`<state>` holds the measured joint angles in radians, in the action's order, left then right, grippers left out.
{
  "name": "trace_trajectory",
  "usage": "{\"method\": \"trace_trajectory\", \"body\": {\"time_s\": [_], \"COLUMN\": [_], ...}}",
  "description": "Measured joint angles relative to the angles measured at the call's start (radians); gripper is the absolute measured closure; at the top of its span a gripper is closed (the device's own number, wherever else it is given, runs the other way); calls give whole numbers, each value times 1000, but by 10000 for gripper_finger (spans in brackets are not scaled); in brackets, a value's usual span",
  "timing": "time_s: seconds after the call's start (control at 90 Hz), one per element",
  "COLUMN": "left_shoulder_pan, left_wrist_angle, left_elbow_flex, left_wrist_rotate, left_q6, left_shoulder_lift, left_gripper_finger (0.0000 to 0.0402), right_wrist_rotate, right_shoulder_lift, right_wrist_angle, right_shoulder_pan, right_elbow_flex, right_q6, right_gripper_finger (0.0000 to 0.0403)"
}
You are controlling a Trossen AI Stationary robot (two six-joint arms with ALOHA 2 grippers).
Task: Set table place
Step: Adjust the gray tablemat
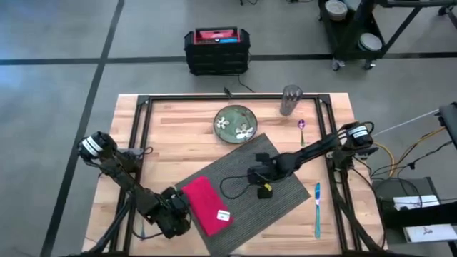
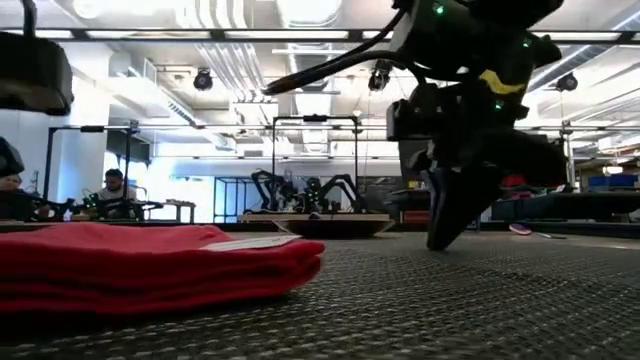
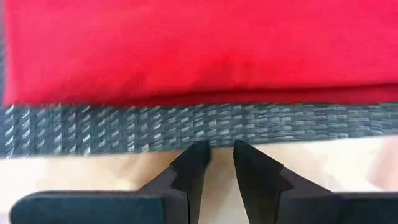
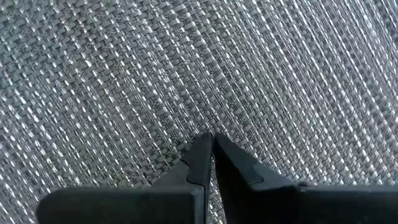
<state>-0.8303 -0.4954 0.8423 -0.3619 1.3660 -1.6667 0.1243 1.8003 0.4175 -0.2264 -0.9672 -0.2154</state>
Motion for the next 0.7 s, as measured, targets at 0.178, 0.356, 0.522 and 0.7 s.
{"method": "trace_trajectory", "body": {"time_s": [0.178, 0.356, 0.522, 0.7], "left_shoulder_pan": [3, 6, 7, 6], "left_wrist_angle": [-54, -146, -252, -257], "left_elbow_flex": [-29, -41, -47, -15], "left_wrist_rotate": [-22, -42, -132, -116], "left_q6": [39, 78, 160, 169], "left_shoulder_lift": [4, 4, 11, 90], "left_gripper_finger": [326, 326, 326, 326], "right_wrist_rotate": [0, -11, 38, 56], "right_shoulder_lift": [3, 7, 12, -46], "right_wrist_angle": [13, 10, 31, 250], "right_shoulder_pan": [-39, -69, -68, -56], "right_elbow_flex": [-8, -43, -102, -208], "right_q6": [-193, -309, -240, -96], "right_gripper_finger": [394, 394, 394, 394]}}
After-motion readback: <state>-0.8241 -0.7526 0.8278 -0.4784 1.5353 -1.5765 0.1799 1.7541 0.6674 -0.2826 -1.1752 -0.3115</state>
